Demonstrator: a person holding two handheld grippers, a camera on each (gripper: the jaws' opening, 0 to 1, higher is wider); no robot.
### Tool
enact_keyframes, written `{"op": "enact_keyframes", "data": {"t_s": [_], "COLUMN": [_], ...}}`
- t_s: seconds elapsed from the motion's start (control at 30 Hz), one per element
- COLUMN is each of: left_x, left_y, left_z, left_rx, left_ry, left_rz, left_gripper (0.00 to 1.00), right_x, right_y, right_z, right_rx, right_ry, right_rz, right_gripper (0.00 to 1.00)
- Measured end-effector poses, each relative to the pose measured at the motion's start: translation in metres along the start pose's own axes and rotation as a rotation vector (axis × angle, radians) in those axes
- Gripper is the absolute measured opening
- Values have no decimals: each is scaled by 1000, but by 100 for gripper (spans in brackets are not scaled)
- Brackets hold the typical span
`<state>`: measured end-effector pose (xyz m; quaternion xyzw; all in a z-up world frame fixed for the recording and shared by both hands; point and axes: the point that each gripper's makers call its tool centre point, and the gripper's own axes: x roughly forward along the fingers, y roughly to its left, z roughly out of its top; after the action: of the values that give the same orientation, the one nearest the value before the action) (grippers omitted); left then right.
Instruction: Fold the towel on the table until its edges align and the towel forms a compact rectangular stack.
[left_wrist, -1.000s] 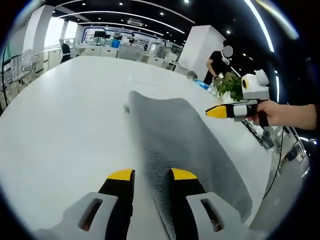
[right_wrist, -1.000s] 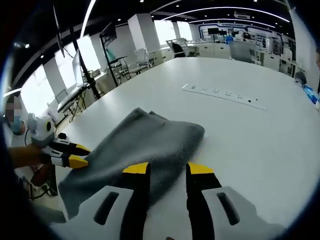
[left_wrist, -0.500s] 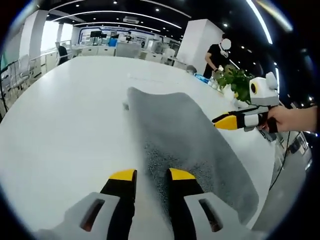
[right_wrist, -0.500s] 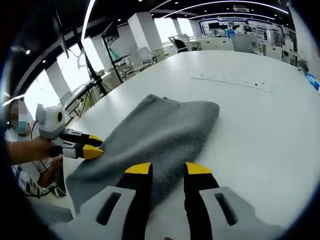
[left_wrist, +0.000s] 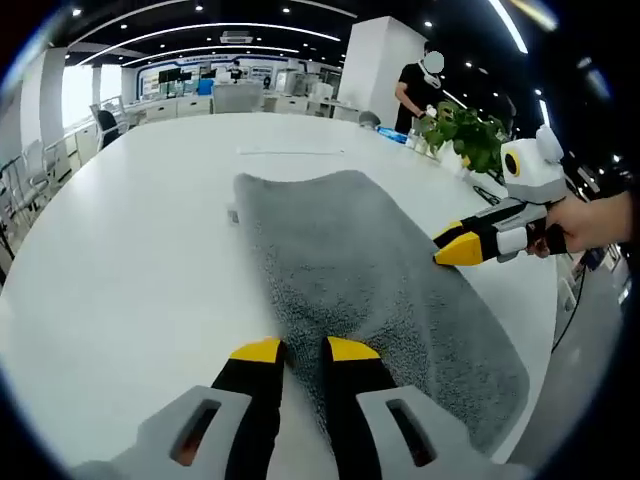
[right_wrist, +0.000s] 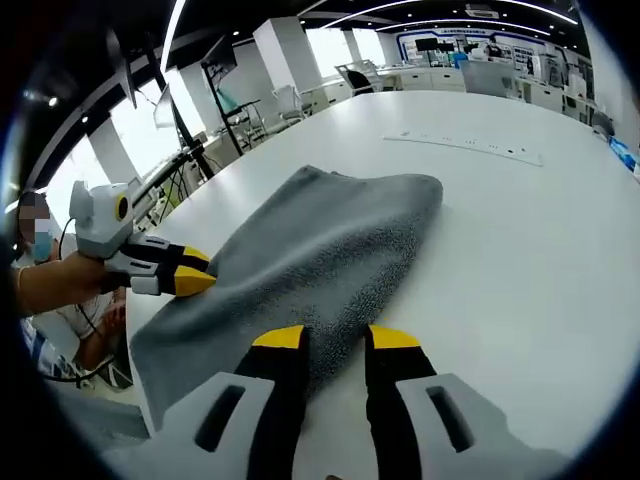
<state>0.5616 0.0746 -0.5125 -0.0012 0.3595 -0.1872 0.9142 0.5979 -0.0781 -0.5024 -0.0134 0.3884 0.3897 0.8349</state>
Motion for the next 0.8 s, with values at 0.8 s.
{"op": "enact_keyframes", "data": {"t_s": [0.8], "left_x": [18], "left_y": [-53], "left_z": [8], "left_rx": [64], "left_ry": [25], "left_rz": [-66], "left_gripper": [9], "right_x": [-30], "right_y": [-39], "right_z": [-18], "right_rx": [62], "right_ry": [-19], "right_rz": [-87], "right_gripper": [1]}}
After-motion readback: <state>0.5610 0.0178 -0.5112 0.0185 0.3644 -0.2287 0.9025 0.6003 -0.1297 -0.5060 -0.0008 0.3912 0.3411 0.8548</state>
